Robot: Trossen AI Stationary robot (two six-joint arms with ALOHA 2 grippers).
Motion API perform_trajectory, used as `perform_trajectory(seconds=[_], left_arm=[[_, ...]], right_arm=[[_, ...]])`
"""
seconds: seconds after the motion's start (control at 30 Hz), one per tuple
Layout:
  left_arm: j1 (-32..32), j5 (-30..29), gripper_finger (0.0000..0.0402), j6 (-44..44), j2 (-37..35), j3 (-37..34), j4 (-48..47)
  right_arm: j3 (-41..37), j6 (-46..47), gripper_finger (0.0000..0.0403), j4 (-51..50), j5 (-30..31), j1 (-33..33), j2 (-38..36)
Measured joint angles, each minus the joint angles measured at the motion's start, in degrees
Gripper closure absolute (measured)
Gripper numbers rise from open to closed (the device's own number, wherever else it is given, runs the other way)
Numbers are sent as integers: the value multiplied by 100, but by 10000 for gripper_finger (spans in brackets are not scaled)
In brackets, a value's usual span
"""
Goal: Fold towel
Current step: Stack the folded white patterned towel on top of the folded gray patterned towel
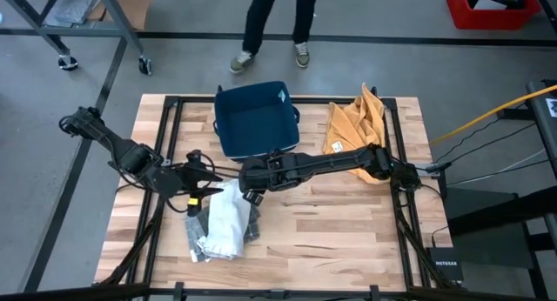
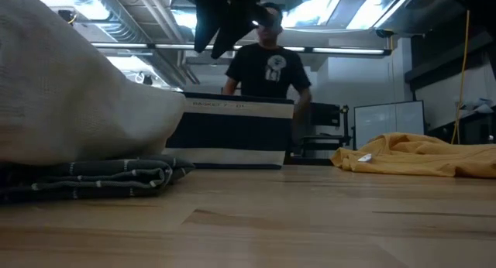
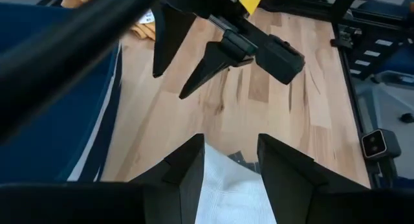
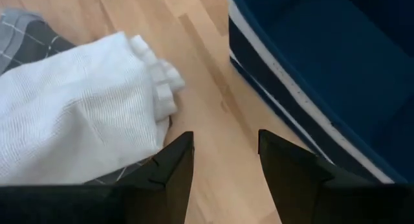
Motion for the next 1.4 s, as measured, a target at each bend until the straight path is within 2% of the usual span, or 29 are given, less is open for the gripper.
perform_trajectory(seconds=[0.2, 0.4, 0.67, 0.77, 0.97, 1.23, 1.4], left_arm=[[-2, -53, 266, -124, 175, 11, 31], [3, 114, 266, 48, 553, 41, 788], [43, 466, 266, 71, 1071, 14, 1397], [31, 668, 266, 173, 1169, 5, 1640], [40, 774, 266, 160, 1226, 8, 1673], [-240, 674, 266, -369, 568, 8, 1036], [-652, -72, 266, -873, -76, 9, 320]], right_arm=[[1, -4, 226, 25, 76, 9, -31], [-5, -481, 226, 987, 227, -207, -407], [-7, -734, 226, 2157, -701, -710, -497], [34, -725, 226, 2523, -811, -918, -512], [3, -734, 226, 3224, -1518, -1217, -384], [4, -987, 226, 2545, -1541, -1483, -713], [15, -1037, 226, 1624, -1209, -1317, -1302]])
